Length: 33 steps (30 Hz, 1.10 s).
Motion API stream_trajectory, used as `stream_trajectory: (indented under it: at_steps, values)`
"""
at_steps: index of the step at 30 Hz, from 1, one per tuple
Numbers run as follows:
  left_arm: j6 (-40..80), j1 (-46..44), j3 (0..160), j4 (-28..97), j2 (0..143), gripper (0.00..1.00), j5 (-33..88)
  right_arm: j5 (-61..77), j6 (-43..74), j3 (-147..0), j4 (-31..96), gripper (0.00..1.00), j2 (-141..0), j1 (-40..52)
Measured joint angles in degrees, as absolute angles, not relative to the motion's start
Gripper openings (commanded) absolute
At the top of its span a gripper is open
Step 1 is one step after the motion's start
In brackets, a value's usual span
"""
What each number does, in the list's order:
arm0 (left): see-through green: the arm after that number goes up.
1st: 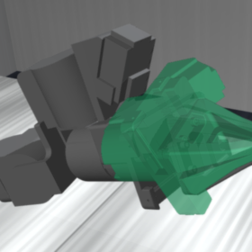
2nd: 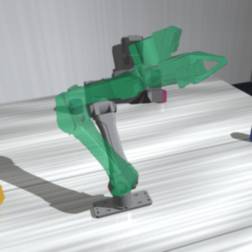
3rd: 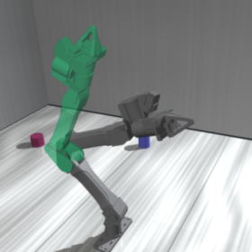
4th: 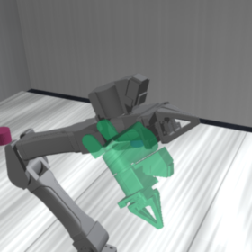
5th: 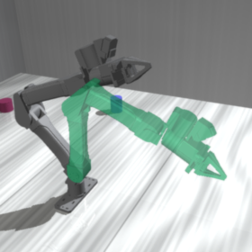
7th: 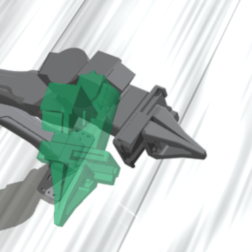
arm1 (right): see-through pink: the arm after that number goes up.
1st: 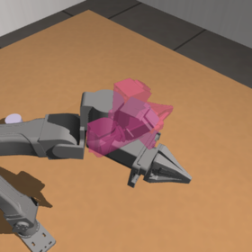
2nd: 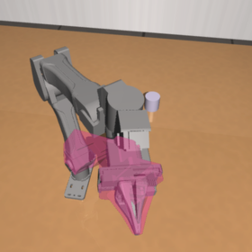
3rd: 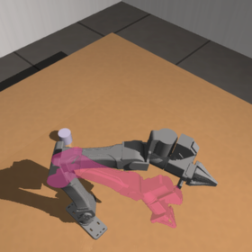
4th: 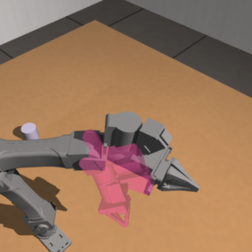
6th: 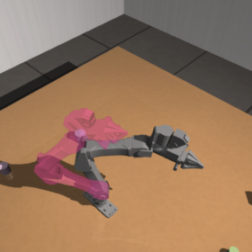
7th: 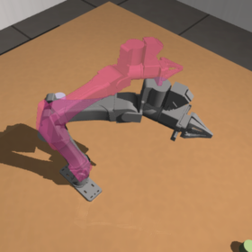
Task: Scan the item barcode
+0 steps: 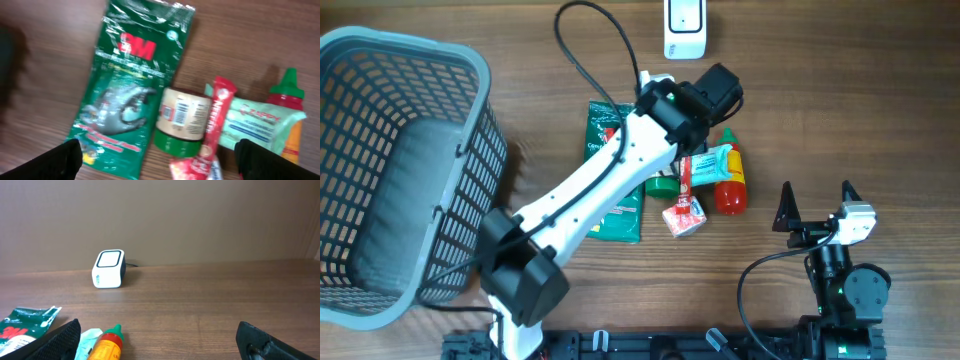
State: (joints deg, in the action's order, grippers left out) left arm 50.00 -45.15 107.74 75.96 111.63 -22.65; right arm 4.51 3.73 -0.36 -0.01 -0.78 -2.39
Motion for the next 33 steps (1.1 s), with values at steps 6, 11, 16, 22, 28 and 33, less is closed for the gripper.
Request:
stream_trajectory:
  at_steps: [6, 11, 16, 22, 28, 33]
  values:
    - [50.0, -45.1, 107.7, 80.3, 107.2, 1.0, -27.4, 4.5, 3.7, -0.4, 0.0, 1.0, -0.8, -2.4]
    - [50.0, -44.6, 107.7, 81.6, 99.5, 1.0, -30.3, 4.5, 3.7, -0.4, 0.0, 1.0, -0.8, -2.4]
    - [50.0, -41.0, 107.8, 81.9, 90.0, 1.0, -33.6, 4.5, 3.7, -0.4, 0.0, 1.0, -0.8, -2.4]
    - [50.0, -32.1, 107.9, 83.7, 85.1, 1.0, -34.9, 4.5, 3.7, -0.4, 0.0, 1.0, -0.8, -2.4]
    - [50.0, -24.2, 107.9, 85.6, 84.4, 1.0, -34.2, 4.5, 3.7, -0.4, 0.0, 1.0, -0.8, -2.4]
    - [50.3, -19.8, 107.9, 86.2, 84.4, 1.0, -33.1, 4.5, 3.7, -0.4, 0.0, 1.0, -0.8, -2.4]
